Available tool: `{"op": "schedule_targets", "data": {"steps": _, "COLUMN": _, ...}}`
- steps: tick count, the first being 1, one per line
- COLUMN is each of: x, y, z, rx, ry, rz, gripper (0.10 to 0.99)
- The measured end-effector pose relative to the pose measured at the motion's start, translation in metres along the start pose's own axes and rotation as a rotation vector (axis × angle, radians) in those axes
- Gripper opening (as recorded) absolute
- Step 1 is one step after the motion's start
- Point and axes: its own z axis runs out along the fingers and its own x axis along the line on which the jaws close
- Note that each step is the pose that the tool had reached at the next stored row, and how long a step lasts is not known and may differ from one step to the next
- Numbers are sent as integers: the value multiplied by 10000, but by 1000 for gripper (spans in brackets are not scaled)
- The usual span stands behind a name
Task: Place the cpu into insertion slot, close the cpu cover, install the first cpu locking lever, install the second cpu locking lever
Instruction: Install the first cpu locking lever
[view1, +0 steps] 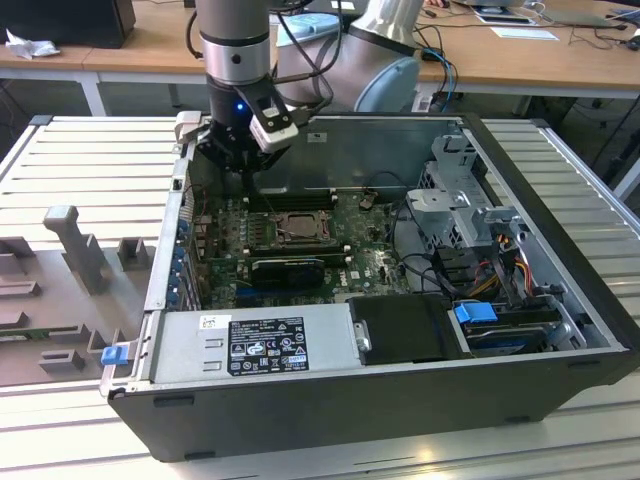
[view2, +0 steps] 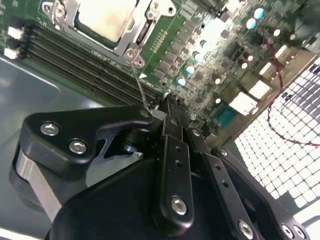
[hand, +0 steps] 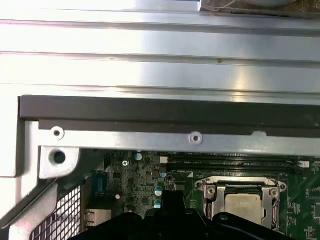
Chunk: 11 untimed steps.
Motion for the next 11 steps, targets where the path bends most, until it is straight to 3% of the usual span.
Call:
{"op": "schedule_targets", "data": {"steps": 1, "x": -32, "y": 3, "z": 1, "rx": 0, "ry": 0, "rz": 2, "gripper": 106}}
{"op": "schedule_targets", "data": {"steps": 6, "x": -435, "y": 20, "z": 21, "rx": -5, "ry": 37, "rz": 3, "gripper": 106}}
{"op": "schedule_targets", "data": {"steps": 7, "x": -515, "y": 17, "z": 25, "rx": -76, "ry": 39, "rz": 3, "gripper": 106}}
{"op": "schedule_targets", "data": {"steps": 10, "x": -525, "y": 11, "z": 32, "rx": -363, "ry": 30, "rz": 5, "gripper": 106}}
{"op": "schedule_targets", "data": {"steps": 11, "x": -526, "y": 10, "z": 42, "rx": -402, "ry": 23, "rz": 5, "gripper": 106}}
